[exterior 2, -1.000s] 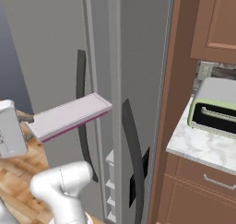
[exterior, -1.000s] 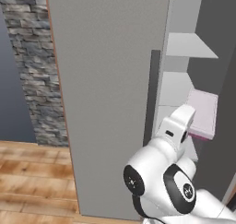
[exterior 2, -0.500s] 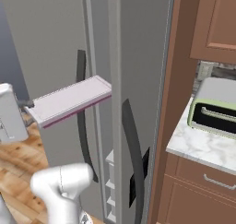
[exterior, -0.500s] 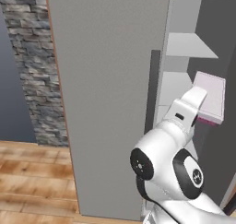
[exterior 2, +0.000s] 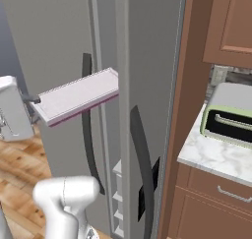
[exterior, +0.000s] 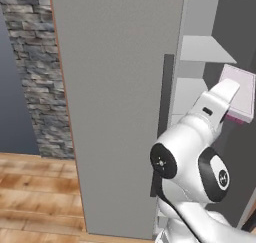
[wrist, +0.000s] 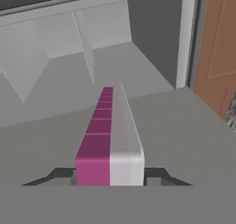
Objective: The ice cube tray has been filled with water. Take the tray and place it in the freezer to make ice. Close the freezer door after placing the tray.
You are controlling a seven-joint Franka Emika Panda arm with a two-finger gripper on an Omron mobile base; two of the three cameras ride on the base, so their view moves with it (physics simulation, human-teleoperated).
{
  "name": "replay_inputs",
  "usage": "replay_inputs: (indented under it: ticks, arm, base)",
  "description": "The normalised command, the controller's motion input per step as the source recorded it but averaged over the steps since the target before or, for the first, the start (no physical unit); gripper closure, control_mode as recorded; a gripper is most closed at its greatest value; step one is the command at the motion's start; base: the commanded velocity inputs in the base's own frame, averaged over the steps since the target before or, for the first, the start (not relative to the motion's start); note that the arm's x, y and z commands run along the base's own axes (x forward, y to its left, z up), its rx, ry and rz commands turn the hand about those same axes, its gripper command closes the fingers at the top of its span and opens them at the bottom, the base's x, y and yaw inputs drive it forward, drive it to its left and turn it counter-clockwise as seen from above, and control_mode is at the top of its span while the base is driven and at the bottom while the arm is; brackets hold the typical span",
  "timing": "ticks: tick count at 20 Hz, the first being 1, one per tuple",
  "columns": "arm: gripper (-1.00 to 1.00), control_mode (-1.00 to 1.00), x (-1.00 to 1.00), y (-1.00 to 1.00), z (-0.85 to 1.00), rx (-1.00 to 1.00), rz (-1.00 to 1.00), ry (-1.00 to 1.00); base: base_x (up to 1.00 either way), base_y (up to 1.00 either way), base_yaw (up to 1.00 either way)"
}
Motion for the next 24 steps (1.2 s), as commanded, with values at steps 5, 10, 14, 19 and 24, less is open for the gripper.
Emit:
replay_inputs:
  ticks: [5, 10, 14, 19, 24]
  arm:
    - [1.0, -1.0, 0.11, -0.26, 0.15, 0.0, 0.02, -0.03]
    - [1.0, -1.0, 0.26, -0.25, 0.17, 0.0, 0.07, 0.0]
    - [1.0, -1.0, 0.29, -0.31, 0.19, 0.0, 0.09, 0.0]
    - [1.0, -1.0, 0.28, -0.33, 0.16, 0.0, 0.09, 0.0]
    - [1.0, -1.0, 0.31, -0.22, 0.03, 0.0, 0.05, 0.0]
  base:
    - [0.0, 0.0, 0.0]
    - [0.0, 0.0, 0.0]
    - [0.0, 0.0, 0.0]
    - [0.0, 0.0, 0.0]
    - [0.0, 0.0, 0.0]
